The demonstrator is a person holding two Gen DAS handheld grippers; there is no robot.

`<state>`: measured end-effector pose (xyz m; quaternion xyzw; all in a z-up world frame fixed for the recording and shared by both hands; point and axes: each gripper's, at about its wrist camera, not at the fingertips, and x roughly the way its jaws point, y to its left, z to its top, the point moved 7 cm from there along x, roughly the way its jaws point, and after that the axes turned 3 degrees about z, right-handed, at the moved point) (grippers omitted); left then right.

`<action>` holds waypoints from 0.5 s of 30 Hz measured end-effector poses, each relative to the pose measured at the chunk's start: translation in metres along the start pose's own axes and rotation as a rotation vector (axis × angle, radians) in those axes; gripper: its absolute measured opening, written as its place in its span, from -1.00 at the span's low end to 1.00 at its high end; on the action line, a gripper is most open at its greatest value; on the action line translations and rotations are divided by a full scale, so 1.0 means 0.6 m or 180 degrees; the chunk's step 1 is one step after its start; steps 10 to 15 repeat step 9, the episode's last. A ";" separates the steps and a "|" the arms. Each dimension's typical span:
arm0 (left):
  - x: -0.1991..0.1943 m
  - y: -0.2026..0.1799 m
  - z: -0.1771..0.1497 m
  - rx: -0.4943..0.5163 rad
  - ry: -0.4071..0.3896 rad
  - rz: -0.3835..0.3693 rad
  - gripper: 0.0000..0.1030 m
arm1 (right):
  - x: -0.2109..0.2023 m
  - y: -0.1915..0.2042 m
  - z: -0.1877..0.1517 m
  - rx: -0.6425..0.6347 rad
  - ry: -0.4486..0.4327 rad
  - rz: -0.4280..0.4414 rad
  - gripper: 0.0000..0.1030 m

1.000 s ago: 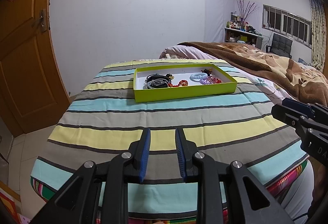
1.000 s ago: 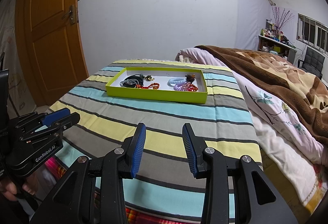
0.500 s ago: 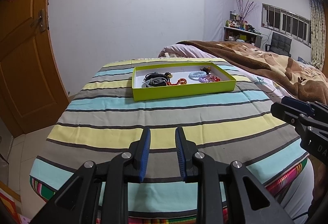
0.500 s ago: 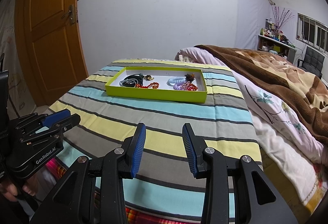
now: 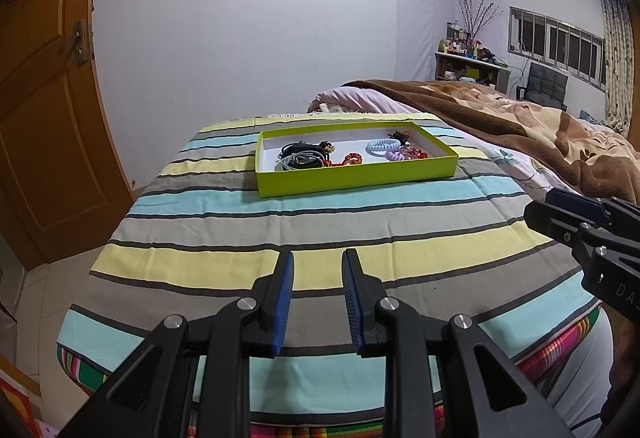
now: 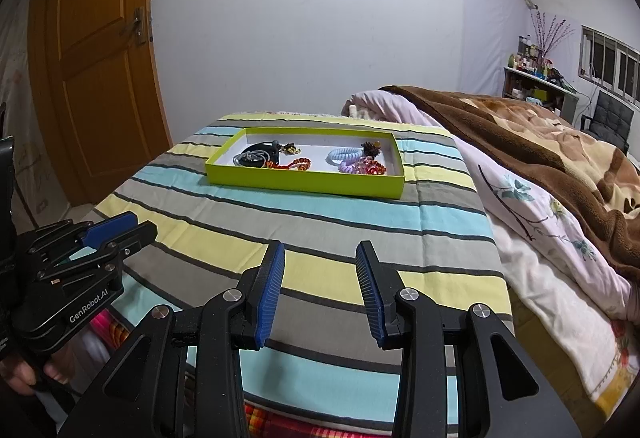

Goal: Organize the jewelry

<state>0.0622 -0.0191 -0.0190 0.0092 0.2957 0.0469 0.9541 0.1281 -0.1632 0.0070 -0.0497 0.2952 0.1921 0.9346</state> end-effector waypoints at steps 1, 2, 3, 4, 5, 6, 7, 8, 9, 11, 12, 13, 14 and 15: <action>0.000 0.000 0.000 -0.0004 -0.0001 -0.0001 -0.50 | 0.000 0.000 0.000 -0.0002 -0.0002 0.0000 -0.26; -0.001 0.000 0.000 -0.0006 -0.0003 -0.0005 -0.50 | -0.001 -0.001 0.000 -0.0002 -0.0005 -0.0003 -0.26; -0.002 0.000 0.000 -0.0011 -0.0005 -0.0009 -0.50 | 0.000 0.000 0.000 -0.0002 -0.0006 -0.0006 -0.26; -0.001 0.000 0.000 -0.0017 -0.0007 -0.0010 -0.50 | 0.000 0.000 0.000 -0.0002 -0.0009 -0.0008 -0.26; -0.002 0.001 0.000 -0.0024 -0.0007 -0.0014 -0.50 | 0.000 -0.001 0.000 0.0000 -0.0010 -0.0009 -0.26; -0.001 0.001 0.000 -0.0032 -0.0006 -0.0021 -0.50 | 0.000 0.000 0.000 0.0000 -0.0007 -0.0010 -0.26; -0.001 0.001 0.000 -0.0041 -0.0005 -0.0028 -0.50 | 0.000 0.000 0.000 -0.0001 -0.0007 -0.0008 -0.26; -0.001 0.001 0.000 -0.0050 -0.0004 -0.0042 -0.50 | 0.000 -0.001 0.000 -0.0002 -0.0009 -0.0009 -0.26; -0.001 0.002 -0.001 -0.0053 -0.0003 -0.0050 -0.50 | 0.000 -0.001 0.000 -0.0004 -0.0010 -0.0010 -0.26; -0.001 0.002 -0.001 -0.0053 -0.0003 -0.0050 -0.50 | 0.000 -0.001 0.000 -0.0004 -0.0010 -0.0010 -0.26; -0.001 0.002 -0.001 -0.0053 -0.0003 -0.0050 -0.50 | 0.000 -0.001 0.000 -0.0004 -0.0010 -0.0010 -0.26; -0.001 0.002 -0.001 -0.0053 -0.0003 -0.0050 -0.50 | 0.000 -0.001 0.000 -0.0004 -0.0010 -0.0010 -0.26; -0.001 0.002 -0.001 -0.0053 -0.0003 -0.0050 -0.50 | 0.000 -0.001 0.000 -0.0004 -0.0010 -0.0010 -0.26; -0.001 0.002 -0.001 -0.0053 -0.0003 -0.0050 -0.50 | 0.000 -0.001 0.000 -0.0004 -0.0010 -0.0010 -0.26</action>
